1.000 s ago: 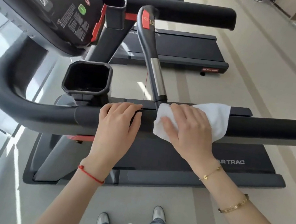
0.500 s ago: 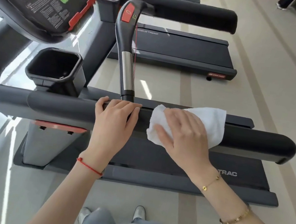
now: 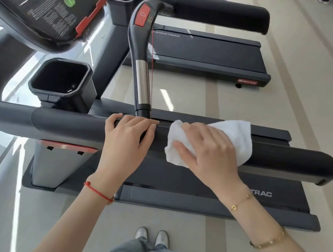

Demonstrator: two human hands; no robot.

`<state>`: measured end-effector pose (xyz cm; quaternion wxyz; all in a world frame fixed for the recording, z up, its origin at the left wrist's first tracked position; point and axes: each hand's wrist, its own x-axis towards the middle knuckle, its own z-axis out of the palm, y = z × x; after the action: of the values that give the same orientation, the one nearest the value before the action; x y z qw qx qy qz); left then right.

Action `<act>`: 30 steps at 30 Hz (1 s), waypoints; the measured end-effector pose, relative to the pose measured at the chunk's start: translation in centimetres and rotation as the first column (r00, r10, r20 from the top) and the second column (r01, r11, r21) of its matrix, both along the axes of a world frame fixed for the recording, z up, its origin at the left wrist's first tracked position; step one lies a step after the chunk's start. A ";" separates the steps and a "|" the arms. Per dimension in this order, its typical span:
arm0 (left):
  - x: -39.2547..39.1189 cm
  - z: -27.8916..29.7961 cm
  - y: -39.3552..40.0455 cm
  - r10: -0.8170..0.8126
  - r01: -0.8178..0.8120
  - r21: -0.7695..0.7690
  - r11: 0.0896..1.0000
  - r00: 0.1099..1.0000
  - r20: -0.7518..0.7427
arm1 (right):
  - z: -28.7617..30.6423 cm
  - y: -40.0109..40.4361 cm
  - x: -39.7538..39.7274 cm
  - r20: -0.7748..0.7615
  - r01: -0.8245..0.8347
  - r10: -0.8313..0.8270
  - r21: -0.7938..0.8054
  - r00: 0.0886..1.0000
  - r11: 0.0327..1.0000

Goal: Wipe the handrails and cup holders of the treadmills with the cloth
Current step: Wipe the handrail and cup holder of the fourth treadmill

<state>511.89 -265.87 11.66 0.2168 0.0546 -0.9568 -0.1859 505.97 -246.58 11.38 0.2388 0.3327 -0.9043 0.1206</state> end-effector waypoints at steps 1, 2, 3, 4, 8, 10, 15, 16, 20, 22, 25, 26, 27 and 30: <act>0.0 0.0 0.0 -0.005 0.005 0.003 1.000 1.000 -0.005 | 0.5 -0.5 -0.5 0.031 0.061 -0.061 0.018 0.998 0.998; 0.0 0.0 -0.1 -0.009 0.009 0.004 1.000 1.000 -0.007 | 1.1 -1.1 -1.0 0.081 0.136 -0.140 0.049 0.987 0.989; 0.0 0.0 -0.1 -0.011 0.011 0.002 1.000 1.000 -0.007 | 1.5 -1.9 -1.5 0.127 0.193 -0.203 0.087 0.971 0.977; 0.1 0.1 -0.2 -0.013 0.013 -0.002 1.000 1.000 -0.004 | 1.8 -2.5 -1.9 0.151 0.218 -0.233 0.111 0.961 0.970; 0.1 0.2 -0.2 -0.027 0.027 -0.003 1.000 0.999 0.021 | 1.3 -2.7 -1.1 0.089 0.152 -0.157 0.062 0.984 0.986; 0.1 0.2 -0.3 -0.032 0.033 -0.005 0.999 0.999 0.026 | 0.5 -1.6 -0.1 0.033 0.059 -0.058 -0.013 0.998 0.998; 0.0 0.5 -0.2 -0.039 0.039 0.008 0.999 0.998 0.047 | 0.7 2.8 -1.3 0.031 0.208 -0.208 0.013 0.978 0.978; 0.0 0.6 -0.3 -0.046 0.045 0.006 0.999 0.997 0.055 | 1.2 2.8 -1.9 0.072 0.289 -0.291 0.029 0.954 0.957; -0.1 0.9 -0.4 -0.082 0.081 0.013 0.997 0.994 0.078 | 1.4 -0.4 -1.9 0.090 0.249 -0.258 0.095 0.962 0.964; -0.2 0.9 -0.5 -0.095 0.093 0.022 0.995 0.991 0.091 | 1.0 -1.8 -0.8 0.050 0.200 -0.202 0.038 0.978 0.979; -0.3 1.0 -0.3 -0.122 0.117 0.058 0.991 0.988 0.094 | 0.3 -0.8 0.3 0.057 0.116 -0.113 -0.050 0.992 0.992; -0.5 1.1 -0.1 -0.139 0.132 0.075 0.988 0.986 0.090 | 0.2 0.3 0.5 0.057 0.099 -0.095 -0.063 0.994 0.993; -0.6 1.2 0.1 -0.155 0.147 0.091 0.985 0.984 0.087 | 0.1 1.6 0.4 0.052 0.113 -0.110 -0.060 0.993 0.992; -1.0 1.6 1.3 -0.200 0.188 0.128 0.974 0.976 0.089 | 0.7 4.2 -1.1 0.008 0.331 -0.331 -0.042 0.944 0.943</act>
<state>510.89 -264.57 13.25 0.1451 -0.0170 -0.9546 -0.2597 504.87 -242.42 12.09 0.2621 0.1711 -0.9447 0.0984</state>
